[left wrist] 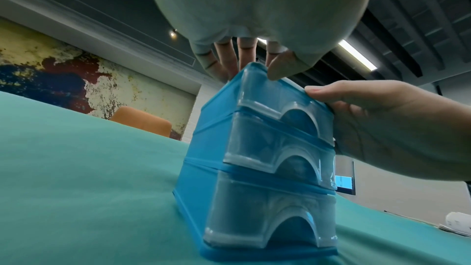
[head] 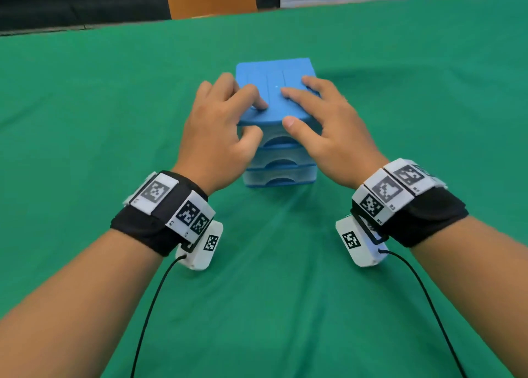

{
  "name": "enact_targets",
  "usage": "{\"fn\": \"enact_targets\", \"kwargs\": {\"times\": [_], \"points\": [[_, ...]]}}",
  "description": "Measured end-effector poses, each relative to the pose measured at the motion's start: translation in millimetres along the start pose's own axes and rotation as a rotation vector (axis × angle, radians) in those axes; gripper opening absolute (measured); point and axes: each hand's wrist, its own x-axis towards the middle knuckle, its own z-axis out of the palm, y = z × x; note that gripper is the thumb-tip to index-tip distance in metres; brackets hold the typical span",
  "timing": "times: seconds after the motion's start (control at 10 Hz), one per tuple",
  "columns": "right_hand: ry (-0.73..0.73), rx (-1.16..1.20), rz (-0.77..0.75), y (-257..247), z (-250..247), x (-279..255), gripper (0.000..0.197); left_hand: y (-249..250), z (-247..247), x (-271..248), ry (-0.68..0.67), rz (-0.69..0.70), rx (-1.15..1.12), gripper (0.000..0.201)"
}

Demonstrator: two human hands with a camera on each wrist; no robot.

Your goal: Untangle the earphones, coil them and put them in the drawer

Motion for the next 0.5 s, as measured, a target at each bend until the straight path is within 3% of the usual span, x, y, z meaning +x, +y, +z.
{"fn": "enact_targets", "kwargs": {"times": [0.2,0.5], "points": [[-0.033,0.017,0.040,-10,-8,-2,0.055,10,-13,5,-0.102,-0.054,-0.006,0.030],[-0.395,-0.161,0.205,-50,-69,41,0.060,24,-77,65,-0.616,-0.206,-0.004,0.043]]}}
